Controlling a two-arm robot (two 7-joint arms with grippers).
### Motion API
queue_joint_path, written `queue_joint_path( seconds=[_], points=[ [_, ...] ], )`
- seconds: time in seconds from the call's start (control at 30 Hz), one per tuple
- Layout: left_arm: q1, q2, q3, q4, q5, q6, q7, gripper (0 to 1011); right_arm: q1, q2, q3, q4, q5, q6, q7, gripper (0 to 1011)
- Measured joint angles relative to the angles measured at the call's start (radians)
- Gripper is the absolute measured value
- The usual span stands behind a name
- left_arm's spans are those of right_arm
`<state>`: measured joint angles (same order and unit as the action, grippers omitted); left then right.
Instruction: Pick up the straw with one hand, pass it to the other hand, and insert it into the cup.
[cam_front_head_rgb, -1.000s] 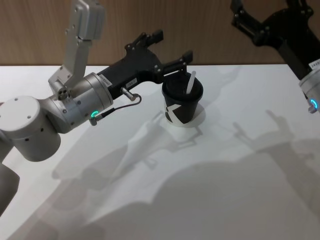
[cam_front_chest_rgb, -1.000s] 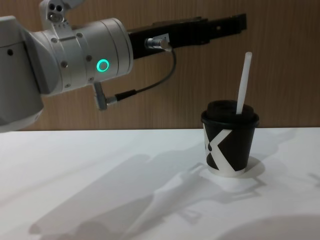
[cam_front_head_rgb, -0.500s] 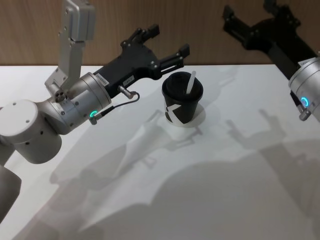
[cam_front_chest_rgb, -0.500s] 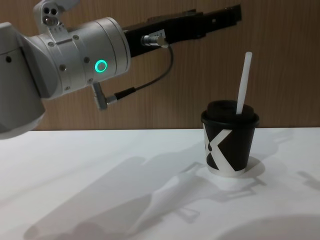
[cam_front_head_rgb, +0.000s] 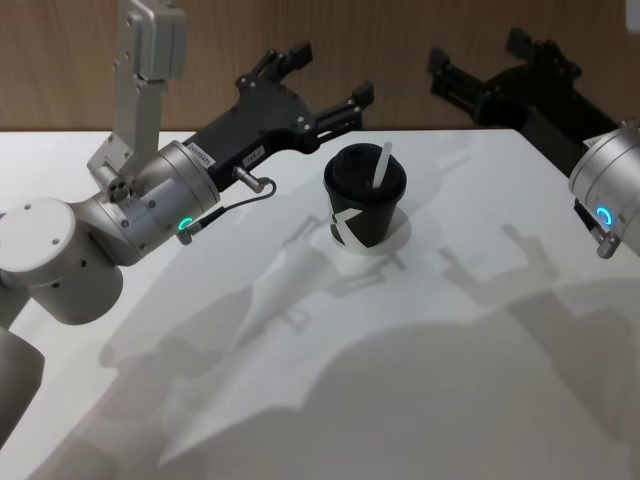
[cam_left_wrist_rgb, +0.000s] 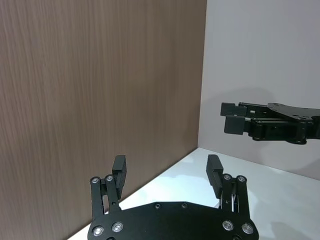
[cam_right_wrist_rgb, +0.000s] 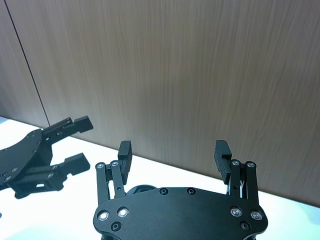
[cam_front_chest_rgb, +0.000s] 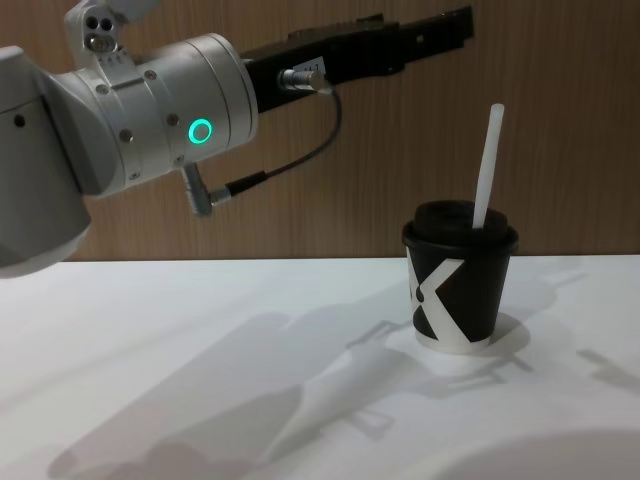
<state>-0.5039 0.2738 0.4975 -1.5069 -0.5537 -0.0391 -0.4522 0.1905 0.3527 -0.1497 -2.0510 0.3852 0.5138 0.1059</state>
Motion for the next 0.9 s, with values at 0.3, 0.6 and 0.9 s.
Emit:
queue_joint_path(
  seconds=[0.3, 0.6, 0.9],
  points=[
    [-0.001, -0.003, -0.003, 0.003, 0.006, -0.002, 0.002, 1003, -0.001, 0.003, 0.0, -0.003, 0.003, 0.024, 0.008, 1001],
    [-0.001, -0.005, -0.006, 0.004, 0.01, -0.003, 0.003, 1003, -0.001, 0.005, 0.001, -0.005, 0.005, 0.035, 0.013, 1001],
    [-0.002, -0.005, -0.007, 0.005, 0.011, -0.004, 0.004, 1003, -0.002, 0.006, 0.002, -0.006, 0.006, 0.041, 0.015, 1001]
  ],
)
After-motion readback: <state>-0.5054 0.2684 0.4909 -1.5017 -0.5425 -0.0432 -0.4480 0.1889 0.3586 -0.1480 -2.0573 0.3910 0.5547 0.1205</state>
